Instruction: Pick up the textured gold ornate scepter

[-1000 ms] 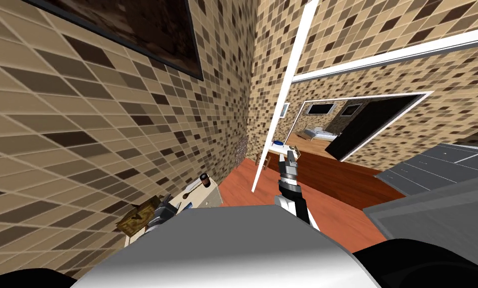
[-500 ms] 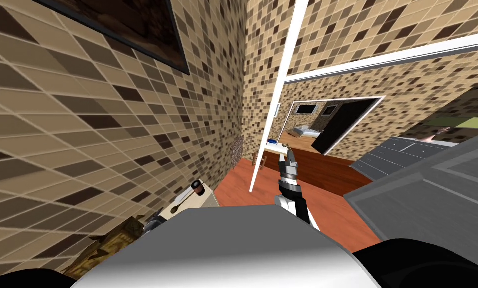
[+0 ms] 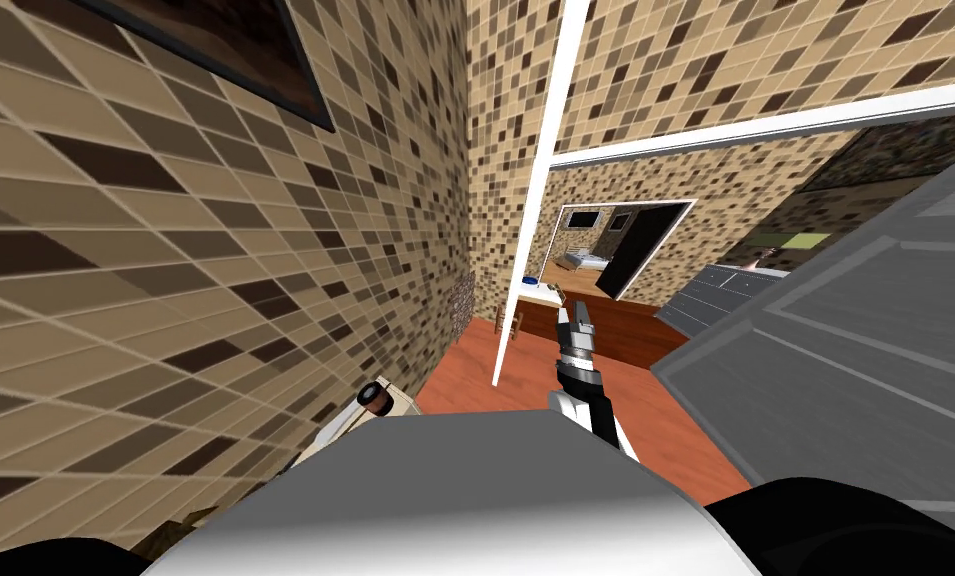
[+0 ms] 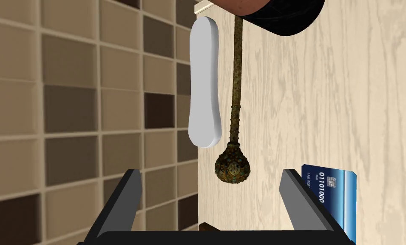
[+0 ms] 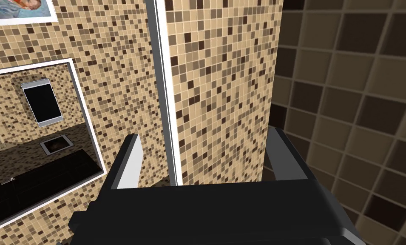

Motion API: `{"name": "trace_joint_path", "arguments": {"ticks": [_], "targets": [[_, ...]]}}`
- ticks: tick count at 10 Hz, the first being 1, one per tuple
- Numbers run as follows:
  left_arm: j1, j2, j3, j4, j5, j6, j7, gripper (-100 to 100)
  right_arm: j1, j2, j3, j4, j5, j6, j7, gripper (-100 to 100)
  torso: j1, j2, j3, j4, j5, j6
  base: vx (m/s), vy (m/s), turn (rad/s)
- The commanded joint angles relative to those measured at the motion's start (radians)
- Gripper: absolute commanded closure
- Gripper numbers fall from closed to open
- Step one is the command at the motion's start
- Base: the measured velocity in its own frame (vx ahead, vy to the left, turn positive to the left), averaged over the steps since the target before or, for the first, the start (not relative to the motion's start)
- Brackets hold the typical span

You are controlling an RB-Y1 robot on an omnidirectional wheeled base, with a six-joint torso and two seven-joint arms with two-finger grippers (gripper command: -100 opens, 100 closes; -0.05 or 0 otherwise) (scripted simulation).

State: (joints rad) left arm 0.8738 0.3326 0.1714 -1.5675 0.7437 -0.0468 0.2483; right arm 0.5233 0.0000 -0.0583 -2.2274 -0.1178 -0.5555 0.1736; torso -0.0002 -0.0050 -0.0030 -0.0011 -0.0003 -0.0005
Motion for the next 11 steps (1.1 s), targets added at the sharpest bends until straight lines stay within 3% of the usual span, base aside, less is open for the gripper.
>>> {"name": "trace_joint_path", "arguments": {"ticks": [1,2,3,4,5,6,7,8,11], "targets": [[0.020,-0.004,0.020,0.050,0.050,0.050,0.003,-100,0.000,0.000,0.000,0.000,0.000,0.000,0.000,0,0.000,0.000,0.000,0.000,0.000,0.000,0.115,0.031,-0.384],[0.020,-0.004,0.020,0.058,0.054,0.055,0.003,-100,0.000,0.000,0.000,0.000,0.000,0.000,0.000,0,0.001,-0.002,-0.001,0.000,0.000,0.000,0.091,0.041,-0.219],[0.024,0.004,0.029,0.093,0.092,0.087,0.007,-100,0.000,0.000,0.000,0.000,0.000,0.000,0.000,0,0.001,-0.001,-0.001,0.000,0.000,-0.001,0.082,0.025,-0.331],[0.024,0.004,0.029,0.105,0.092,0.087,0.007,-100,0.000,0.000,0.000,0.000,0.000,0.000,0.000,0,0.000,-0.001,0.000,0.000,0.000,0.000,0.072,0.023,-0.110],[0.028,0.012,0.038,0.134,0.129,0.119,0.010,-100,0.000,0.000,0.000,0.000,0.000,0.000,0.000,0,-0.001,0.000,0.000,0.000,0.000,-0.001,0.079,0.021,-0.218],[0.028,0.012,0.038,0.150,0.129,0.119,0.010,-100,0.000,0.000,0.000,0.000,0.000,0.000,0.000,0,0.000,-0.001,0.000,0.000,0.000,0.000,0.063,0.027,-0.135],[0.030,0.019,0.047,0.182,0.165,0.150,0.013,-100,0.000,0.000,0.000,0.000,0.000,0.000,0.000,0,-0.001,0.000,0.000,0.000,0.000,-0.001,0.070,0.033,-0.247],[0.030,0.019,0.047,0.194,0.165,0.150,0.013,-100,0.000,0.000,0.000,0.000,0.000,0.000,0.000,0,0.000,0.000,0.000,0.000,0.000,0.000,0.062,0.036,-0.121],[0.034,0.032,0.061,0.276,0.230,0.208,0.017,-100,0.000,0.000,0.000,0.000,0.000,0.000,0.000,0,-0.001,0.001,0.001,0.000,0.000,-0.001,0.057,0.027,-0.183]]}}
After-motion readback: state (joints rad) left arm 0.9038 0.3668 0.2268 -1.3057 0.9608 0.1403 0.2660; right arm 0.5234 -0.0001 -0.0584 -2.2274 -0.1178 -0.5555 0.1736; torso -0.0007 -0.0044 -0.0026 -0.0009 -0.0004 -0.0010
